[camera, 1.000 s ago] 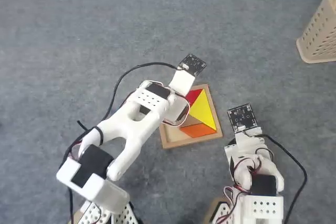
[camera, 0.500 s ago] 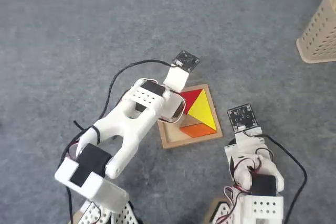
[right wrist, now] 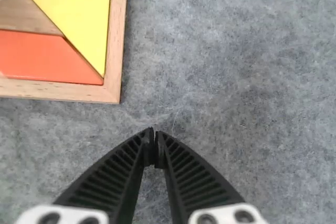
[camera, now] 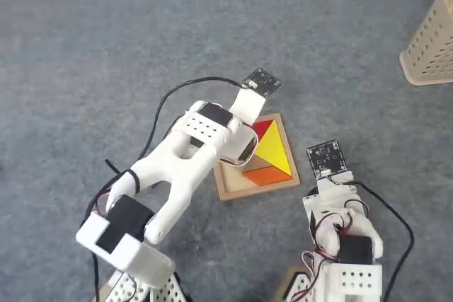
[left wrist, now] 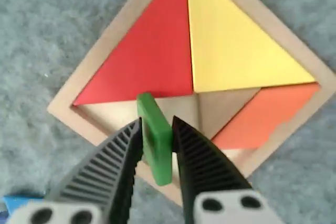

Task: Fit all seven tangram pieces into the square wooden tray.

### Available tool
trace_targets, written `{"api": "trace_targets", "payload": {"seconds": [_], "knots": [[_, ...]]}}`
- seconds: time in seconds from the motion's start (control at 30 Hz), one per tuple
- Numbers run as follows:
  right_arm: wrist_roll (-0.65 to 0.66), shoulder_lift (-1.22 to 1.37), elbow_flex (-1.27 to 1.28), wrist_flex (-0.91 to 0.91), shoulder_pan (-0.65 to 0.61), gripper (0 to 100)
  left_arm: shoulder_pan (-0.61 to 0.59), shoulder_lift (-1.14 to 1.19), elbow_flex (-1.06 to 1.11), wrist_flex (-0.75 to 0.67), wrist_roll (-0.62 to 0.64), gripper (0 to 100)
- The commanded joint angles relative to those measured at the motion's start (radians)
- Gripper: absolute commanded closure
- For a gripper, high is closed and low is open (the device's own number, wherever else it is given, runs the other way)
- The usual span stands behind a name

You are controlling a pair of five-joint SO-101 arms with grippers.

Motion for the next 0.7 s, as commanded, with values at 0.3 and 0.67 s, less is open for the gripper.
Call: {"api": "trace_targets", "payload": {"seconds": [0.3, 0.67], "knots": [[0.011, 0.008, 0.015, 0.005, 0.012, 99.2, 0.075, -0.020, -0.087, 0.046, 0.002, 91], [0.011, 0.008, 0.015, 0.005, 0.012, 99.2, 0.080, -0.017, -0.099, 0.055, -0.002, 91]]}}
